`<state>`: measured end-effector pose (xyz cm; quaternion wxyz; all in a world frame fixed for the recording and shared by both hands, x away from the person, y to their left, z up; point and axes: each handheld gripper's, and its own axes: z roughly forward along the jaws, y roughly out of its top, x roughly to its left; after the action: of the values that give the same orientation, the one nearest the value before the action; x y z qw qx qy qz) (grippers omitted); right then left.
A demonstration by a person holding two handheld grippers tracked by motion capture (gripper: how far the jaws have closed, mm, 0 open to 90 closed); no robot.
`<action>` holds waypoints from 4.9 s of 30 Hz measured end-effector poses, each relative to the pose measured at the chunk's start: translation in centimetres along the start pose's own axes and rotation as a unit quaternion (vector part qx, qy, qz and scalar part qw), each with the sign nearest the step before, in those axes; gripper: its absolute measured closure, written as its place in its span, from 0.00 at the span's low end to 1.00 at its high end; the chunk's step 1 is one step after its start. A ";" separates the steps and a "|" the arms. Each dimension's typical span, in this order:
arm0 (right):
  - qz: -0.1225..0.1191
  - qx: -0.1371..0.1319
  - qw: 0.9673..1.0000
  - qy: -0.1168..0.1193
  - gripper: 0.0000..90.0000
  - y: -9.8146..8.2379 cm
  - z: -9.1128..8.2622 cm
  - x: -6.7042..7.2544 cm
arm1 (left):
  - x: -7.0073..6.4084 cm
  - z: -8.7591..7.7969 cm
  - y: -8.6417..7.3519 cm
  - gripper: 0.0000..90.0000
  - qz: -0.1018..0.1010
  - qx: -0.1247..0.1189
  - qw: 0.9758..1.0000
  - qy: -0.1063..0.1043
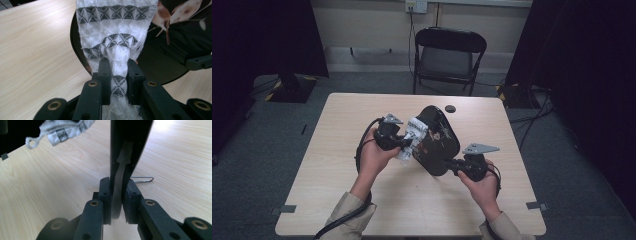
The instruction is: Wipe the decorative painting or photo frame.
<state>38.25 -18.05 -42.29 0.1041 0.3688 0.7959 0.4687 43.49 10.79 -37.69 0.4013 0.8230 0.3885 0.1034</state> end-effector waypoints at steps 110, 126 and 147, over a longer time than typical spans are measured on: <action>0.003 -0.004 1.000 -0.006 0.88 0.1 0.1 0.2 | -0.6 4.2 -6.4 0.85 -0.006 0.080 0.997 -0.018; 0.004 -0.004 1.000 -0.006 0.88 0.1 0.1 0.3 | -0.5 2.8 -6.2 0.85 -0.006 0.070 0.997 -0.014; 0.004 -0.005 1.000 -0.007 0.88 0.1 0.1 0.3 | -1.9 -5.7 5.0 0.84 0.019 -0.088 0.996 -0.011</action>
<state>38.18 -17.74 -42.24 0.1093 0.3747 0.7914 0.4705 42.17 10.85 -29.97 0.4743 0.7927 0.3581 0.1355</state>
